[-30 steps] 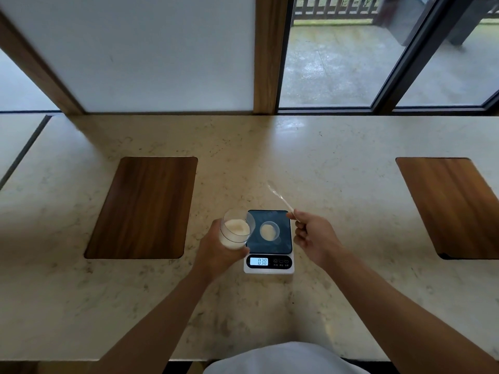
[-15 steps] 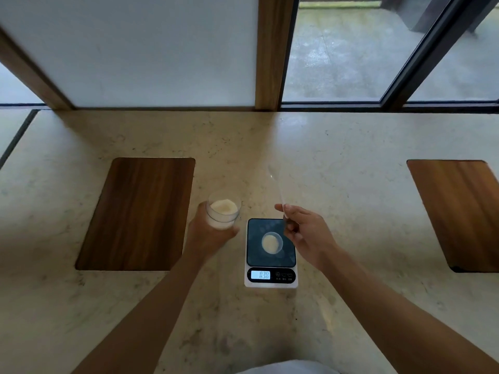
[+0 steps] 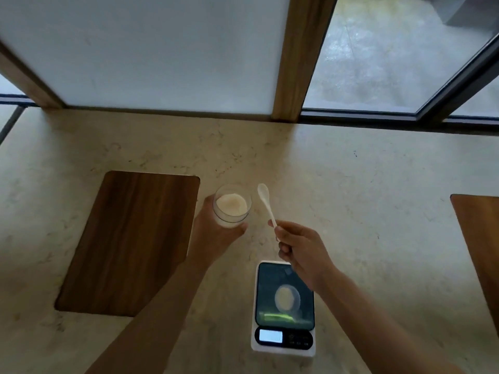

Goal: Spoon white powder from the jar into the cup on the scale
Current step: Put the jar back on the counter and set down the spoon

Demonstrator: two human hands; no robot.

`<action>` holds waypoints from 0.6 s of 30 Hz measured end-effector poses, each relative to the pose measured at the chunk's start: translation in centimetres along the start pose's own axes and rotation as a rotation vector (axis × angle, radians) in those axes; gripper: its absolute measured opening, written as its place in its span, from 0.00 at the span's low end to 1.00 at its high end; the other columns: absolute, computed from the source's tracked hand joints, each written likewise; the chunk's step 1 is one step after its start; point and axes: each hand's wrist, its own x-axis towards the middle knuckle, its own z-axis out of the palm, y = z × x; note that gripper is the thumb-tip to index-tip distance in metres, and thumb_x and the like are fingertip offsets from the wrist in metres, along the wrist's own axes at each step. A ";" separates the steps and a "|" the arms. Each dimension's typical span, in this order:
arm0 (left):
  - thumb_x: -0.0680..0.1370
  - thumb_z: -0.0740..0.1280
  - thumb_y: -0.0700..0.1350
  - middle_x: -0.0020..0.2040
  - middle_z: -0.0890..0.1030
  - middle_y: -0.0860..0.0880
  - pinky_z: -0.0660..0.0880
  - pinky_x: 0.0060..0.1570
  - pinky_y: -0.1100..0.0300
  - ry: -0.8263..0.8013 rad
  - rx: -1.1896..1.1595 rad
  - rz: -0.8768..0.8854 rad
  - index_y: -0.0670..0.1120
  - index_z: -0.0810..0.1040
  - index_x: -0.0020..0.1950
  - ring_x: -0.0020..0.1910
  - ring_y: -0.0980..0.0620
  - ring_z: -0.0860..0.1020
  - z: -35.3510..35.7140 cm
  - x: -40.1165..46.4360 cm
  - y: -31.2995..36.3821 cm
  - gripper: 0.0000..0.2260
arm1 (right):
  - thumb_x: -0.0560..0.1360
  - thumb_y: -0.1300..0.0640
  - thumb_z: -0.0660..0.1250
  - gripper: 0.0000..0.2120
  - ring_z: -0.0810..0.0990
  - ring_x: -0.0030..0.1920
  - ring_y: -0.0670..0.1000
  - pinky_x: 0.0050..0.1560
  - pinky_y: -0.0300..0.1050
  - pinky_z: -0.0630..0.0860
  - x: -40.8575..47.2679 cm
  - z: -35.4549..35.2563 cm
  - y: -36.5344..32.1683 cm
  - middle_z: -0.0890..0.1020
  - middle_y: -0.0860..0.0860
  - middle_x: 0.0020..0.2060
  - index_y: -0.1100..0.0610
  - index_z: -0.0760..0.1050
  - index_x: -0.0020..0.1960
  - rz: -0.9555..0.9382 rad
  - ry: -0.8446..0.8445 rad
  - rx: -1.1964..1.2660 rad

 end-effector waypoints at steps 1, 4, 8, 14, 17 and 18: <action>0.59 0.78 0.60 0.54 0.73 0.73 0.69 0.46 0.80 0.001 0.008 0.001 0.63 0.67 0.61 0.53 0.71 0.74 0.1 1.0 -0.1 0.35 | 0.79 0.64 0.65 0.10 0.67 0.31 0.50 0.32 0.44 0.66 0.8 0.1 -0.1 0.69 0.53 0.31 0.59 0.85 0.52 0.004 -0.001 -0.013; 0.59 0.79 0.58 0.53 0.76 0.64 0.71 0.47 0.77 0.023 0.009 -0.010 0.57 0.69 0.64 0.53 0.69 0.75 0.7 4.0 -0.4 0.37 | 0.79 0.64 0.65 0.09 0.67 0.31 0.50 0.31 0.44 0.65 3.0 0.4 -0.8 0.70 0.52 0.32 0.60 0.84 0.52 0.022 0.019 -0.042; 0.57 0.79 0.58 0.53 0.75 0.61 0.66 0.45 0.82 0.085 -0.001 -0.045 0.53 0.68 0.66 0.52 0.73 0.73 1.7 6.9 -0.6 0.40 | 0.78 0.65 0.66 0.09 0.67 0.30 0.50 0.31 0.45 0.64 5.9 0.8 -2.5 0.71 0.54 0.33 0.61 0.84 0.52 0.018 0.061 -0.047; 0.56 0.80 0.59 0.52 0.75 0.65 0.68 0.44 0.81 0.138 -0.011 -0.089 0.60 0.66 0.62 0.52 0.72 0.73 3.1 8.7 -1.4 0.38 | 0.76 0.65 0.67 0.09 0.69 0.29 0.49 0.28 0.43 0.67 8.8 0.9 -3.4 0.73 0.55 0.33 0.59 0.84 0.53 0.014 0.090 -0.093; 0.57 0.80 0.60 0.52 0.72 0.70 0.66 0.44 0.83 0.152 -0.005 -0.090 0.64 0.63 0.63 0.53 0.75 0.71 3.4 9.0 -1.5 0.40 | 0.76 0.64 0.67 0.09 0.69 0.29 0.49 0.28 0.43 0.67 9.6 0.9 -3.3 0.73 0.54 0.33 0.57 0.85 0.52 0.032 0.093 -0.106; 0.57 0.80 0.61 0.52 0.72 0.69 0.67 0.44 0.82 0.150 -0.005 -0.090 0.63 0.64 0.63 0.53 0.74 0.72 3.6 9.1 -1.5 0.40 | 0.76 0.64 0.67 0.09 0.68 0.29 0.49 0.28 0.43 0.67 9.8 0.9 -3.2 0.73 0.54 0.33 0.57 0.85 0.52 0.037 0.096 -0.108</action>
